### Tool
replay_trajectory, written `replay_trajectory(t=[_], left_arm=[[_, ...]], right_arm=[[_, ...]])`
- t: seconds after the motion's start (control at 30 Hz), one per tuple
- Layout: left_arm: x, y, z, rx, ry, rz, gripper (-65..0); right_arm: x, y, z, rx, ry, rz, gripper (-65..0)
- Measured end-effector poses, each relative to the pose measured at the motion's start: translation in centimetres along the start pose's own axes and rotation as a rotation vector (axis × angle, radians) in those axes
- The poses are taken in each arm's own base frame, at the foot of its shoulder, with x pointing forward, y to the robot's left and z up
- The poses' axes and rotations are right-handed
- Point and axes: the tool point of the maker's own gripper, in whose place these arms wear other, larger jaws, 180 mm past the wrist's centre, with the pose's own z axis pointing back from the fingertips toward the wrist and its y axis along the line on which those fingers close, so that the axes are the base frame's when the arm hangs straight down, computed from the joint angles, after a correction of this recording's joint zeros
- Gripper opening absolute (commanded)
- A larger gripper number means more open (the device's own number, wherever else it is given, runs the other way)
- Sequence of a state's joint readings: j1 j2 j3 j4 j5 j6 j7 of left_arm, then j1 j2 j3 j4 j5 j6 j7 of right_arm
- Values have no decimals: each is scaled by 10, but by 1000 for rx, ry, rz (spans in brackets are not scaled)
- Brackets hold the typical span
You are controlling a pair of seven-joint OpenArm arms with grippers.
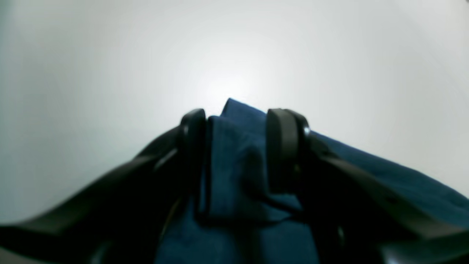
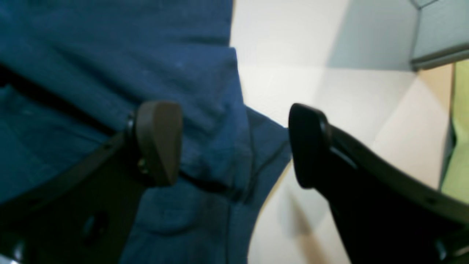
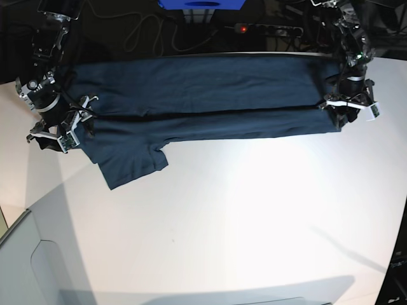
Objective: Fold the T-shirt properly
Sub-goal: 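Fold the grasped half over toward the held edge with both grippers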
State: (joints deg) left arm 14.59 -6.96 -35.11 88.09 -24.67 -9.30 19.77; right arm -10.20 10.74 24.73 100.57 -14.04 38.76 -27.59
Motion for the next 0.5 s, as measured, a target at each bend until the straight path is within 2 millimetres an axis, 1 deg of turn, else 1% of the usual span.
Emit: replay_trajectory(t=[0.1,0.27,0.3,0.33,0.4,0.5], left_arm=[[-1,1,0,1,2,1,-389],[1,0,-1,0,-2,3,-391],[1,0,-1,0,-2,3,-401],[1,0,-1,0,-2,3,-420],[0,0,-1,1,0,2,-479],[4,-2,-4,-3,-10,3,-563]], right_arm=[[-7,-2,0,-6,49,3,-218],[-6,-2,0,-6,45,3,-218],[-6,-2,-1,-5,45,3,-218],[-6,-2,-1,-5,45,3,-218],[-5,-2,-1,-7,43,3,-218],[1,-7,-2,-17,32,5,-218]])
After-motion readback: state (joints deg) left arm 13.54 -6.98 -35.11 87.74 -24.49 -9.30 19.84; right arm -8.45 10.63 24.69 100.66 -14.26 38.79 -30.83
